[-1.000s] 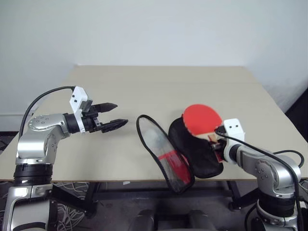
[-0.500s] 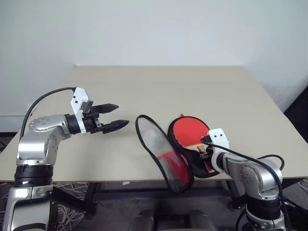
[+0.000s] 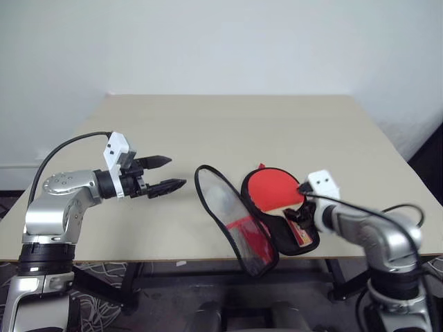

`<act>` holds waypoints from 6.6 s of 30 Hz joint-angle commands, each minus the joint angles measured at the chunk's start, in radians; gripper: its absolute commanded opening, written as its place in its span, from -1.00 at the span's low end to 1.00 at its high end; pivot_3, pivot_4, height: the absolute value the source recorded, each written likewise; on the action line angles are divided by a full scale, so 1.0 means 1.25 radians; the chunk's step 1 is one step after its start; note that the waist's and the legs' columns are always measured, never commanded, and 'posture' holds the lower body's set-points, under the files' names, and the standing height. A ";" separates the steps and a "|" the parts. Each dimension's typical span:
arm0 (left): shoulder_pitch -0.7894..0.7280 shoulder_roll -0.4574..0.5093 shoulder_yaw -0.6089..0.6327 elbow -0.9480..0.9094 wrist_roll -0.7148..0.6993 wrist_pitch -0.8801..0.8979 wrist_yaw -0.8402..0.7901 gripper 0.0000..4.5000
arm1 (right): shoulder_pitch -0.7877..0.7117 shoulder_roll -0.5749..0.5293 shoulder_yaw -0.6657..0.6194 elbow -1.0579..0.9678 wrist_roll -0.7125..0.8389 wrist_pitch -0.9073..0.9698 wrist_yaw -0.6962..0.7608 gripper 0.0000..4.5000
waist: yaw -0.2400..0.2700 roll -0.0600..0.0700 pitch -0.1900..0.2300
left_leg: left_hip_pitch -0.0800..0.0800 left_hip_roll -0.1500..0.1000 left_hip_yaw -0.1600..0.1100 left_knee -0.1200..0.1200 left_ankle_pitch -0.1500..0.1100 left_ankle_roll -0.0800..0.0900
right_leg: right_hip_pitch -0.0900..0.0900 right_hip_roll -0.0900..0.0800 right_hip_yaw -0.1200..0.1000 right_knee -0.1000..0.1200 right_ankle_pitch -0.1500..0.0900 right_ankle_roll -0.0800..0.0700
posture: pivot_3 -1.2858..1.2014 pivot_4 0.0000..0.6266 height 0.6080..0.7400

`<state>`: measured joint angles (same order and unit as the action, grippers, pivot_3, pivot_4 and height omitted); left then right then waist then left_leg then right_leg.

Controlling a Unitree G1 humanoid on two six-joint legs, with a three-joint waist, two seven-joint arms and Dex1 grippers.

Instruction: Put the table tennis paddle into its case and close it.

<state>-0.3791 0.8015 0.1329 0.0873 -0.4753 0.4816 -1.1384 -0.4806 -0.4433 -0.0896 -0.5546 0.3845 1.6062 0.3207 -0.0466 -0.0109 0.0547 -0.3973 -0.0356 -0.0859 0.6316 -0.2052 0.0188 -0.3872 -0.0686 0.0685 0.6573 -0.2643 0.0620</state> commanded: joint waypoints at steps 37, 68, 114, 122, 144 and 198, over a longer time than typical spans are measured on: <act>0.004 -0.391 -0.331 -0.288 -0.004 0.332 0.201 -0.59 | -0.332 -0.198 0.085 0.395 -0.024 -0.418 0.175 1.00 | 0.000 0.001 0.000 | -0.001 -0.001 -0.001 0.004 0.000 0.002 | 0.004 -0.001 0.000 0.000 0.000 0.001 | 0.03 -1.00 0.91; -0.023 -0.545 -0.302 -0.102 -0.082 0.573 0.428 0.67 | -0.295 -0.074 0.061 0.280 -0.001 -0.314 0.114 1.00 | 0.002 0.001 0.000 | 0.001 -0.004 -0.003 0.004 -0.001 0.001 | 0.008 -0.001 -0.001 -0.001 0.000 0.001 | 0.03 -1.00 0.91; 0.104 -0.376 -0.204 -0.454 -0.322 0.906 0.477 -0.99 | -0.330 -0.063 0.117 0.270 0.045 -0.283 0.158 1.00 | 0.000 0.001 0.000 | 0.001 -0.003 -0.002 0.000 -0.001 0.001 | 0.005 -0.001 0.000 -0.002 -0.001 0.001 | 0.03 -1.00 0.91; 0.115 -0.356 -0.194 -0.443 -0.337 0.903 0.491 -0.99 | -0.341 -0.059 0.129 0.282 0.040 -0.290 0.165 1.00 | 0.000 0.001 0.000 | 0.001 -0.003 -0.002 0.000 0.000 0.001 | 0.004 -0.001 0.000 -0.002 -0.001 0.001 | 0.03 -1.00 0.91; 0.074 -0.309 -0.222 -0.434 -0.347 0.849 0.451 -0.38 | -0.338 -0.048 0.129 0.280 0.035 -0.290 0.153 1.00 | 0.000 0.001 0.000 | 0.001 -0.003 -0.002 0.000 0.000 0.001 | 0.004 -0.001 0.000 -0.002 -0.001 0.000 | 0.03 -1.00 0.91; 0.115 -0.441 -0.522 -0.228 0.167 0.045 0.400 -0.99 | -0.573 0.075 0.332 0.786 -0.126 -0.603 0.489 1.00 | 0.000 0.002 0.000 | 0.000 -0.003 0.000 -0.001 0.000 0.000 | 0.002 0.000 0.001 -0.001 0.000 0.000 | 0.03 -1.00 0.91</act>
<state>-0.2314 0.2646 -0.5249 -0.2042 -0.2822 0.5774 -0.6283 -1.1381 -0.3600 0.3224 0.4099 0.2318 0.8757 0.8869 -0.0471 -0.0082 0.0549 -0.3977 -0.0396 -0.0866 0.6311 -0.2051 0.0194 -0.3847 -0.0691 0.0693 0.6562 -0.2646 0.0623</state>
